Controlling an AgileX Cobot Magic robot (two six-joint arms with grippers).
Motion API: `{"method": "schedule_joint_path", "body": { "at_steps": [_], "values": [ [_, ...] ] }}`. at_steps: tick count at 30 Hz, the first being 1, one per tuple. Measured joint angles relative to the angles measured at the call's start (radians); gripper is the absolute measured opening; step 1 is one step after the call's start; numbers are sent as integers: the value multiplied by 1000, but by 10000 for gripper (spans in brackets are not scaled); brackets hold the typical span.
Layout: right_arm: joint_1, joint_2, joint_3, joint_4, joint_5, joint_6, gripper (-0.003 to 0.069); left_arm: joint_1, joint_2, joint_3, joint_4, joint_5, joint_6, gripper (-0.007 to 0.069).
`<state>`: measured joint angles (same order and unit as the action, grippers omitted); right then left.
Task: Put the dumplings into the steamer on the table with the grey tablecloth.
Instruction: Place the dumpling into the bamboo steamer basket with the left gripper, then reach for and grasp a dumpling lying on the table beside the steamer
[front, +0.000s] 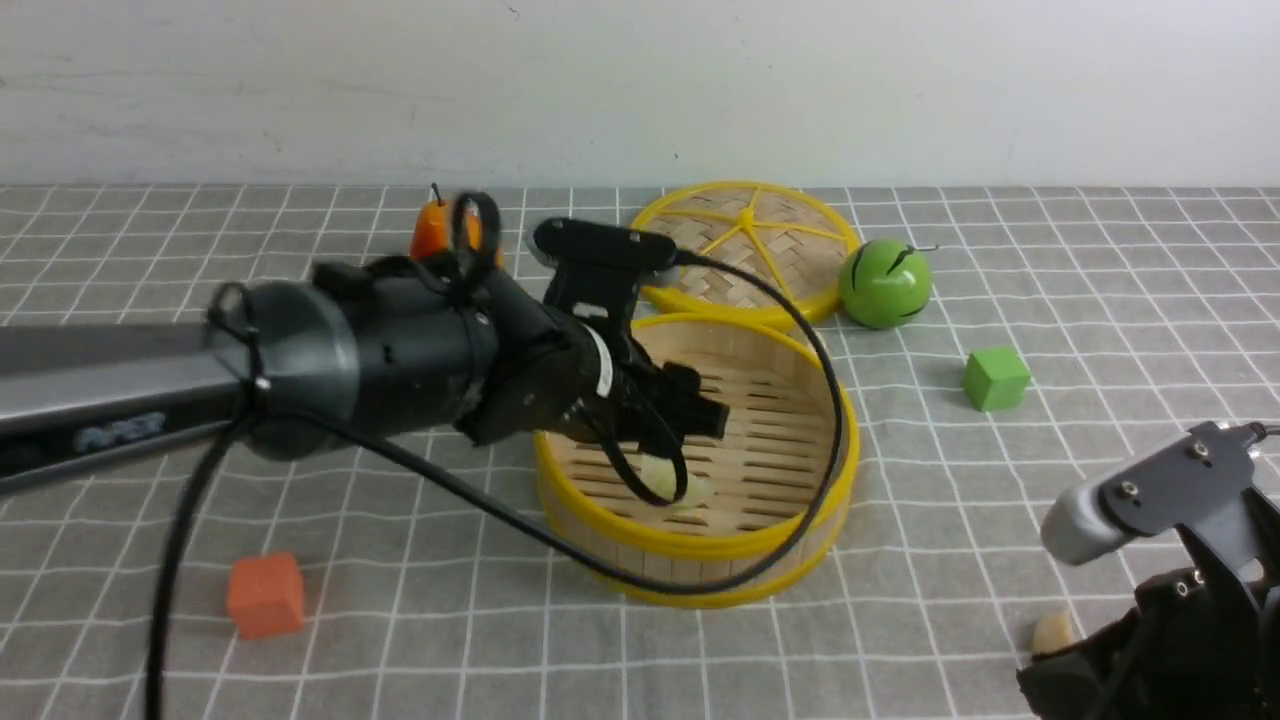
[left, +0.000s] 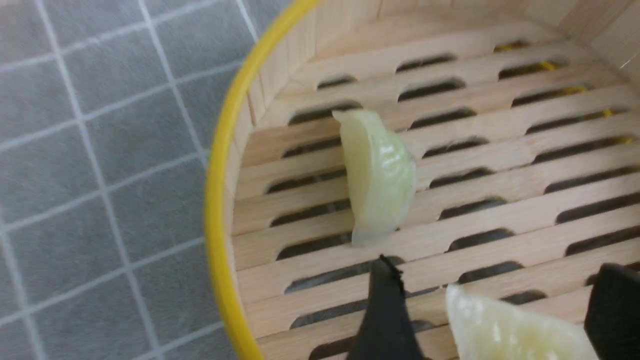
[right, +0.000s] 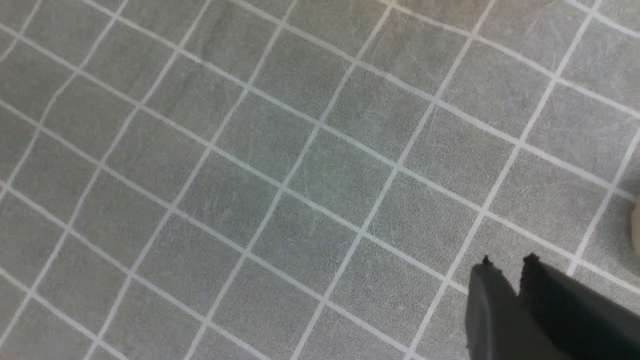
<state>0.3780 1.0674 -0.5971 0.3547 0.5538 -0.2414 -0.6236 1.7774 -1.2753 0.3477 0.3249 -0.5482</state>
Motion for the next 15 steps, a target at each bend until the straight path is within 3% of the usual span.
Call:
{"method": "schedule_joint_path", "body": {
  "at_steps": [5, 7, 8, 13, 15],
  "values": [
    [-96, 22, -44, -37, -26, 120, 162, 0, -252, 0, 26, 153, 1, 412],
    [-163, 83, -60, -80, -35, 148, 245, 0, -420, 0, 44, 270, 6, 300],
    [-168, 90, -61, -81, -37, 148, 251, 0, -432, 0, 45, 279, 6, 279],
    [-219, 298, -63, -85, -113, 154, 369, 0, -726, 66, 40, 446, 7, 14],
    [-219, 378, -65, -82, -154, 154, 367, 0, -850, 152, 34, 465, 8, -14]
  ]
}}
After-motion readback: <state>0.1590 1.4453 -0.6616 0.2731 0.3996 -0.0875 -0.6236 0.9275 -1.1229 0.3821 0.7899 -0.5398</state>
